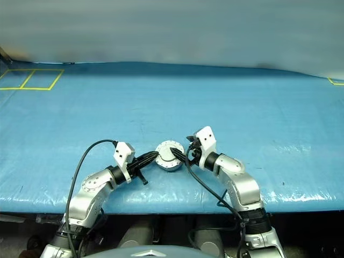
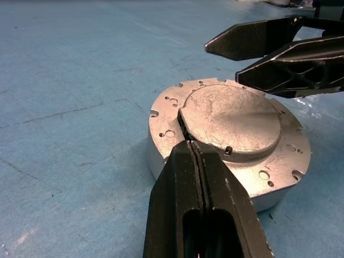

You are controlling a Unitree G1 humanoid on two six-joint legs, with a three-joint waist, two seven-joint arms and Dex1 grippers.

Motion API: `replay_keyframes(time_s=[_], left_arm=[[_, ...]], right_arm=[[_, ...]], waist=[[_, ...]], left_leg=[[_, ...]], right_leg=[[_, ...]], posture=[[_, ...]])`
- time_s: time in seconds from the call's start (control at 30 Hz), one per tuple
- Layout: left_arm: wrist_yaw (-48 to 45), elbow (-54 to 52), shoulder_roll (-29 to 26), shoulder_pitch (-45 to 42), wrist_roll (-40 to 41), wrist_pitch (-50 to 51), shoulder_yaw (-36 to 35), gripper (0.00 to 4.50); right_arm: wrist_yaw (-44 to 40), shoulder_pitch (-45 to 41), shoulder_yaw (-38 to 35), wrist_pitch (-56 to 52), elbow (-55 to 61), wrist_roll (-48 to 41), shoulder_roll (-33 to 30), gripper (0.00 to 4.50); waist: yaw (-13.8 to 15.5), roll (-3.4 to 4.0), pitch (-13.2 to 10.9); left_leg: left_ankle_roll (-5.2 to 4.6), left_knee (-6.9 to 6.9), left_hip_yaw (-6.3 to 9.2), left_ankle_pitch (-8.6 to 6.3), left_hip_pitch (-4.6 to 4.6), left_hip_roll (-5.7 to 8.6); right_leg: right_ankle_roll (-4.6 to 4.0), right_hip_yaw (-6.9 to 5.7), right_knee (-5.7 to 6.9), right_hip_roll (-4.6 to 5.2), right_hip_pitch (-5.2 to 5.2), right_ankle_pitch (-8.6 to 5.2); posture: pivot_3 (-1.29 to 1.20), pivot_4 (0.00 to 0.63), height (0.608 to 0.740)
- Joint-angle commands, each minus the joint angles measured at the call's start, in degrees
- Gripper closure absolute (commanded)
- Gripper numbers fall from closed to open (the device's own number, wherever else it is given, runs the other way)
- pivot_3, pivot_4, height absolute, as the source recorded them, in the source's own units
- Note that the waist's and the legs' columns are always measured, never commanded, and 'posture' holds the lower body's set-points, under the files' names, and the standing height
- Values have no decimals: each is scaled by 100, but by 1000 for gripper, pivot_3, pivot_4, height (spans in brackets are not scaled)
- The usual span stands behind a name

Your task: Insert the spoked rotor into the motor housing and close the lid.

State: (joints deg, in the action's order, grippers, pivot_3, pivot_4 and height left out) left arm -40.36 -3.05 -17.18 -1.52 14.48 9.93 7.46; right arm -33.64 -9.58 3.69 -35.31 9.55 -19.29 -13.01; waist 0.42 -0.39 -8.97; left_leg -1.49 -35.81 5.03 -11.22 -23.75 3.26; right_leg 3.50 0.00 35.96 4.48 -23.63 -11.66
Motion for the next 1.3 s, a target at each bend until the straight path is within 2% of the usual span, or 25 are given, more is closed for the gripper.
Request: replay_keyframes(time_s=[0.03,0.1,0.3,0.67,0.77,0.93,1.07,1.3], left_arm=[[-63,7,30,70,-51,18,192,4500],[-63,9,29,73,-53,3,191,4500],[-57,-8,20,90,-63,-33,176,4500],[-63,-61,-2,154,-91,-41,184,4500],[-63,-66,-13,157,-98,-42,187,4500],[-88,-58,-24,141,-114,-65,209,4500],[-89,-58,-22,132,-121,-65,230,4500],[-78,-50,-13,143,-116,-86,218,4500]], right_arm=[[145,49,-771,-867,107,-1197,396,61],[188,132,-1080,-1361,94,-1812,628,61],[498,371,-1463,-2402,-84,-2725,929,61],[852,544,-1699,-2660,-702,-3124,1140,61],[889,529,-1750,-2642,-774,-3232,1193,667],[922,508,-1749,-2606,-900,-3212,1165,2319],[963,485,-1774,-2566,-966,-3258,1139,3231],[1065,457,-1685,-2470,-1040,-3154,1104,3277]], waist=[[1,0,0],[0,1,0],[-5,3,-1],[-38,10,5],[-50,13,7],[-58,17,9],[-61,16,18],[-73,17,21]], left_leg=[[0,0,1,0,-2,0],[0,0,3,0,-2,-3],[13,3,3,-9,-2,-1],[14,6,2,-10,3,-1],[15,6,2,-11,6,-2],[15,8,2,-10,4,-2],[16,7,2,-11,7,-2],[23,4,3,-15,7,-2]], right_leg=[[0,0,0,0,3,0],[0,0,0,3,1,0],[-1,-1,-3,8,-3,-1],[1,-2,-5,5,1,-2],[1,-2,-4,6,4,-2],[1,-2,-5,5,1,-2],[2,-3,-5,5,6,-2],[3,-4,-5,15,8,-3]], posture=[[0,150,740],[0,150,740],[0,150,740],[0,150,740],[0,150,740],[0,150,740],[0,150,740],[0,150,740]])
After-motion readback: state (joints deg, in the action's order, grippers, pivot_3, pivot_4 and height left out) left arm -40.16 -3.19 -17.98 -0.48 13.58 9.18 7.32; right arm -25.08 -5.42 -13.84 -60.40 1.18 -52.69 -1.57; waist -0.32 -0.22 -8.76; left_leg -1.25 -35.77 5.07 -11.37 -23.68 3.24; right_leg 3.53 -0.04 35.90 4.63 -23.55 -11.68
